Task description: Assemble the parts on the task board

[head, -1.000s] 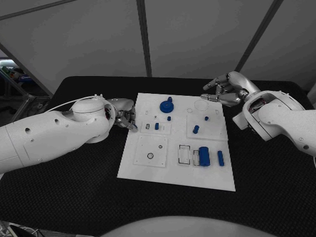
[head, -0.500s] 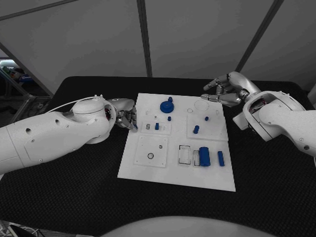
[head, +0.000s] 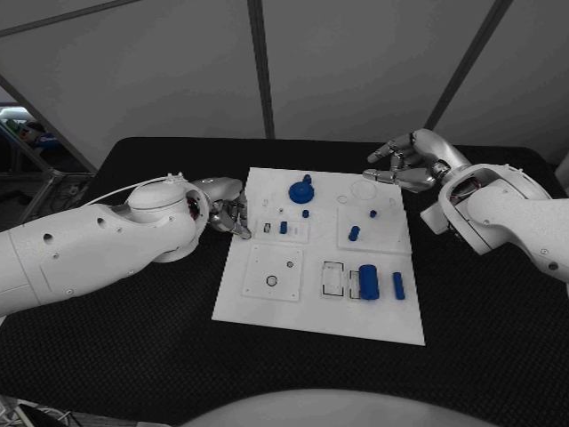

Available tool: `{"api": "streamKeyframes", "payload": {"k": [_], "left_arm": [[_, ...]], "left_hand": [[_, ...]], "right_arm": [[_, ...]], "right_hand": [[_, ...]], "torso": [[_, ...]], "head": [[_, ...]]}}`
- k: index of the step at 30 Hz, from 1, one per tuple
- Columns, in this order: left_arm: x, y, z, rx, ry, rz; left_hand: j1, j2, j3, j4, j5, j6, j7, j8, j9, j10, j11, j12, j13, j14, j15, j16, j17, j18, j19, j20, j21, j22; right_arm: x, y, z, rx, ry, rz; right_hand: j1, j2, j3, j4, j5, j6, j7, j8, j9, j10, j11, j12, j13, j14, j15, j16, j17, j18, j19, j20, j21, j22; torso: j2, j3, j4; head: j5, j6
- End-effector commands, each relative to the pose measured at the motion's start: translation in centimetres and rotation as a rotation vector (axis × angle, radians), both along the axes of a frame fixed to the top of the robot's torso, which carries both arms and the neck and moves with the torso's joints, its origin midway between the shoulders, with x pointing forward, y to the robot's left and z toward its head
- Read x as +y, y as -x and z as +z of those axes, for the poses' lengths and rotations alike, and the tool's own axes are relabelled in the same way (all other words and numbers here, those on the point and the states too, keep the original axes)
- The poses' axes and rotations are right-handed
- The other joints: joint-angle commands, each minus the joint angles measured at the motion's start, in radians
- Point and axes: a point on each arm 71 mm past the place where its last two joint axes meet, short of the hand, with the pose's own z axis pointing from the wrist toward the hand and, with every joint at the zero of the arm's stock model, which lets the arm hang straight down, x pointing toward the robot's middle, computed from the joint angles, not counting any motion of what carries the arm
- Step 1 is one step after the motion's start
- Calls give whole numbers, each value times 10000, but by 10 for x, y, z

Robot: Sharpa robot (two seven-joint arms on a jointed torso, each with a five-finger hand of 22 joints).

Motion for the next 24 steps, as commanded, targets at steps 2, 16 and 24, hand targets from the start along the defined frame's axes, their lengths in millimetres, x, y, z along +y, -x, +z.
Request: {"api": "streamKeyframes", "payload": {"k": [2, 16, 24], "left_arm": [[-1, 2, -1, -37, 185, -72], [-1, 7, -1, -32, 228, -93], [-4, 11, 0, -126, 381, -195]], "left_hand": [[-21, -181, 117, -3, -22, 150, -74, 50, 70, 173, -13, 254, 388, 718, -79, 57, 1371, -993, 93, -32, 100, 706], [-215, -431, 273, 1, -9, 232, -147, 229, 345, 477, -75, 1089, 1709, 723, -133, 52, 1388, -1036, 175, -89, 324, 864], [-176, -479, 442, -49, 10, 241, -194, 329, 500, 578, -118, 1388, 2211, 728, -168, 53, 1403, -1076, 250, -118, 537, 976]], "right_arm": [[0, 0, 1, -46, 17, 65], [0, 0, 1, -35, 23, 46], [0, 0, 1, -40, 29, 38]], "right_hand": [[-23, 99, 3, 16, 59, 52, 6, 44, -9, -6, -97, -9, -9, 473, -44, -42, 255, 105, -9, -60, -68, -8], [-23, 105, 7, 17, 60, 58, 5, 49, -8, -22, -98, -25, -32, 472, -45, -47, 250, 105, -9, -61, -72, -11], [-21, 109, 9, 17, 61, 62, 4, 52, -8, -20, -99, -22, -28, 473, -45, -45, 253, 105, -10, -61, -74, -14]], "torso": [[-1, 1, 5], [3, 0, 1], [3, -1, 0]], "head": [[16, -1], [26, -1], [30, -8]]}}
